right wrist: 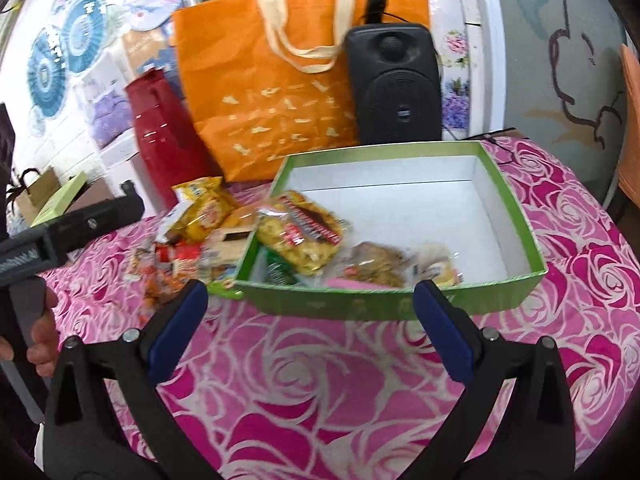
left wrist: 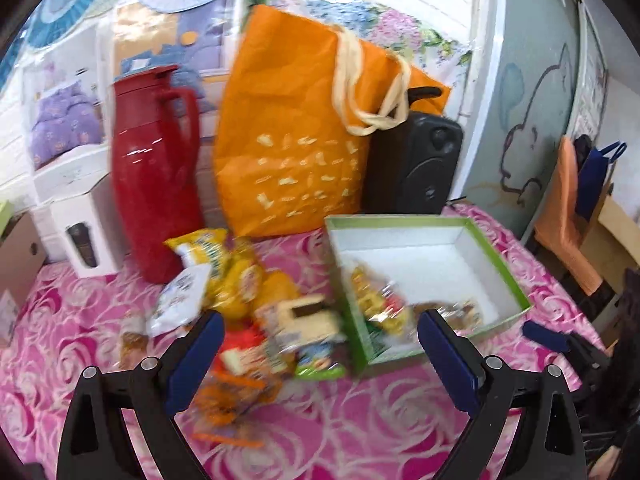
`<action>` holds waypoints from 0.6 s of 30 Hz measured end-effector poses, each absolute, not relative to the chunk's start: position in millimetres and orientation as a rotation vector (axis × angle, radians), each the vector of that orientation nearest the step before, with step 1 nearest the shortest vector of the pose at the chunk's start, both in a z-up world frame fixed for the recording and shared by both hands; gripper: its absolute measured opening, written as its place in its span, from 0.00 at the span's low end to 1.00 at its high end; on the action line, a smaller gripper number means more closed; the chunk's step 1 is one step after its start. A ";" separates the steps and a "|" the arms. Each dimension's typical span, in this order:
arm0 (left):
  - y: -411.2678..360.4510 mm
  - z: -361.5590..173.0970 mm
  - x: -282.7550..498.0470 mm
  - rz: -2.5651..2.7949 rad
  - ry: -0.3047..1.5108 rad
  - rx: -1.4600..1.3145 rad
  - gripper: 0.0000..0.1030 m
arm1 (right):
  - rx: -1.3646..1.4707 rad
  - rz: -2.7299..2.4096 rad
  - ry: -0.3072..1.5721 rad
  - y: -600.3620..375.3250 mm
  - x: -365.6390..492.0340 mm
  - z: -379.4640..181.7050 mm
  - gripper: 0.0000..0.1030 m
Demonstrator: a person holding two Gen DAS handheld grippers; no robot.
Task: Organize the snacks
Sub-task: 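Move both tools back to the pile, right tool toward the orange-wrapped snack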
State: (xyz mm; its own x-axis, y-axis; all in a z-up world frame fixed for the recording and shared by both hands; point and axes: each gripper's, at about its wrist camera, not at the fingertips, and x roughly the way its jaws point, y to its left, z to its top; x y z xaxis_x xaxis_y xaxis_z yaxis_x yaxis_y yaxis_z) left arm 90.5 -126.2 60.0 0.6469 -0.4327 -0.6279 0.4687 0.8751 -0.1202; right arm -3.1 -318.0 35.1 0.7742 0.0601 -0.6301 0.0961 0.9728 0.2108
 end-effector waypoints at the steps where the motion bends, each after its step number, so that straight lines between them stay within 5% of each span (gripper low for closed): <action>1: -115.9 55.4 87.5 -0.488 0.707 0.064 0.96 | 0.238 0.006 0.691 -309.4 -5.9 32.9 0.99; 18: 30.7 -21.4 51.4 -0.256 0.868 -0.118 0.96 | 0.205 0.286 0.831 -199.3 28.0 -15.0 0.99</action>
State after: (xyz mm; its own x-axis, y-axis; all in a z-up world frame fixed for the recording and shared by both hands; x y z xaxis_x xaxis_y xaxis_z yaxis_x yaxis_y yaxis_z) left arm 51.4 30.7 -21.4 0.6185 -0.2693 -0.7382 0.1741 0.9631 -0.2055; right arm 28.0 -199.3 -15.0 0.6393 0.3286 -0.6952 -0.1696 0.9421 0.2893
